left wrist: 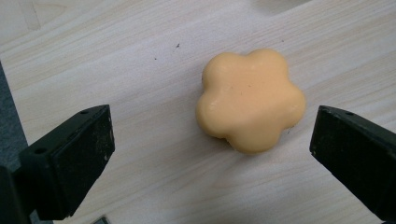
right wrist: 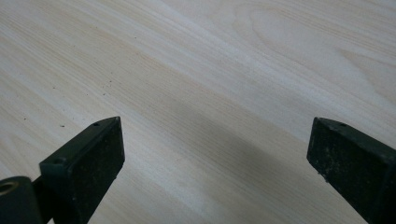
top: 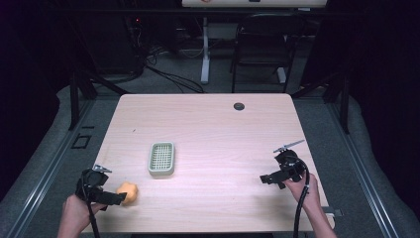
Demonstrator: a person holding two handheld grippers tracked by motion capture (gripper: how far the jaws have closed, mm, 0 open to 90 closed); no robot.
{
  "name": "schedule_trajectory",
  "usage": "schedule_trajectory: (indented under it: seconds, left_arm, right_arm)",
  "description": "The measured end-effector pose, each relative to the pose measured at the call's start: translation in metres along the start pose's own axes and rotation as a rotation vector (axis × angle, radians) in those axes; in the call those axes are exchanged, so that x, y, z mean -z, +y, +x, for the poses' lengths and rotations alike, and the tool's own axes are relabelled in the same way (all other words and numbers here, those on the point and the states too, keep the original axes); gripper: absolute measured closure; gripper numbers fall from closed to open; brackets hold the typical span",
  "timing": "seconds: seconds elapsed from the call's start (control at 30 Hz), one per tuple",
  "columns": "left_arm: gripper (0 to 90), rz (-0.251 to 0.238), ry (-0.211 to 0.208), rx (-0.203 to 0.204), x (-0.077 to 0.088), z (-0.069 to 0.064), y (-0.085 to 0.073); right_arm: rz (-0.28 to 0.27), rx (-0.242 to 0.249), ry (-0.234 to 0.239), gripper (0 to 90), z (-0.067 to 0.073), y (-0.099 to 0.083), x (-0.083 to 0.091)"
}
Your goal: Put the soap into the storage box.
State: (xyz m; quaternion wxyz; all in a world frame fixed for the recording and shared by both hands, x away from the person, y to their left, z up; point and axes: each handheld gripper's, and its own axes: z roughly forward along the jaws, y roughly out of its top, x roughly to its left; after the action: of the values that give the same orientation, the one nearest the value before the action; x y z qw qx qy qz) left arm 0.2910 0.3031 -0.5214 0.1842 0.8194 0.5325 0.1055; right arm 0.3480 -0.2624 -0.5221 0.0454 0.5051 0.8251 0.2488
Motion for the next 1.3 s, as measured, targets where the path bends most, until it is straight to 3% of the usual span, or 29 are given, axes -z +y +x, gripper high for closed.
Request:
schedule_trajectory:
  seconds: [0.63,0.83,0.97,1.13,1.3]
  left_arm:
    - [0.2,0.034,-0.004,-0.038,-0.002,-0.008,0.005]
    - [0.1,0.058,-0.036,-0.046,-0.004,-0.013,0.007]
    - [0.2,0.068,-0.042,-0.055,-0.006,-0.015,0.008]
    - [0.2,0.078,-0.040,-0.058,-0.008,-0.017,0.010]
    - [0.2,0.088,-0.040,-0.073,-0.011,-0.017,0.014]
  right_arm:
    - [0.005,-0.010,0.013,5.5,0.001,-0.001,-0.001]
    - [0.012,-0.012,0.020,5.8,0.001,0.000,-0.002]
    - [0.000,-0.028,0.018,6.1,0.002,-0.001,-0.003]
    - [0.022,-0.011,0.023,6.3,0.001,0.000,-0.003]
    - [0.001,-0.030,0.020,6.5,0.002,-0.001,-0.004]
